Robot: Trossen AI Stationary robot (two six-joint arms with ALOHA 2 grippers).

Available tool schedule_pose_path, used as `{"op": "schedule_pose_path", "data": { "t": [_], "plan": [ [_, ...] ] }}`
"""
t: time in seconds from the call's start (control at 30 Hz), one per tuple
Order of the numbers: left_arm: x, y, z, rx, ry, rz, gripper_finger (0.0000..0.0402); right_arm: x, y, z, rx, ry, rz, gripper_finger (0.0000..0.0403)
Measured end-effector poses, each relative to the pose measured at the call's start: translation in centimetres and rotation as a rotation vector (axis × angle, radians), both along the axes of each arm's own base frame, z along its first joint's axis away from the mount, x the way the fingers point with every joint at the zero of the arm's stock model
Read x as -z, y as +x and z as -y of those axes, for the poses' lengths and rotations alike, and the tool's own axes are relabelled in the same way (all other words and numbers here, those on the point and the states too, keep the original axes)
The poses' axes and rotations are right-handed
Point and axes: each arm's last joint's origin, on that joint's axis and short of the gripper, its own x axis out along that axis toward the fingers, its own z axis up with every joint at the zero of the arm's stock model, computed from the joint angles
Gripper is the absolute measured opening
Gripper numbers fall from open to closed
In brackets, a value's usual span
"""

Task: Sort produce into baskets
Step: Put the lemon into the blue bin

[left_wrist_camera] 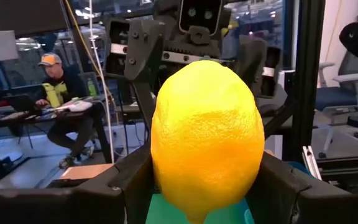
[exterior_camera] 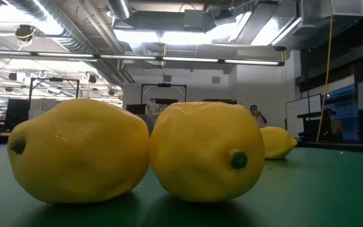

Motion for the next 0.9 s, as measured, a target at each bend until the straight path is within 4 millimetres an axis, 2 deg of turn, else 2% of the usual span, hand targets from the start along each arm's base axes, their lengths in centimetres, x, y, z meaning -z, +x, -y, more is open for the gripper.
{"op": "schedule_pose_path", "data": {
  "t": [0.23,0.53,0.9],
  "plan": [
    [0.2,0.3,-0.5,0.0,-0.003,0.01,0.0207,-0.4,1.1,-0.4,0.008,-0.008,-0.018,0.0317],
    [-0.1,0.3,-0.4,0.036,0.005,0.033,0.0207,-0.1,3.7,0.7,0.051,0.049,-0.069,0.0317],
    [-0.1,0.3,-0.4,0.034,0.014,0.032,0.0207,-0.2,4.2,0.9,0.006,0.052,-0.083,0.0317]
  ]
}}
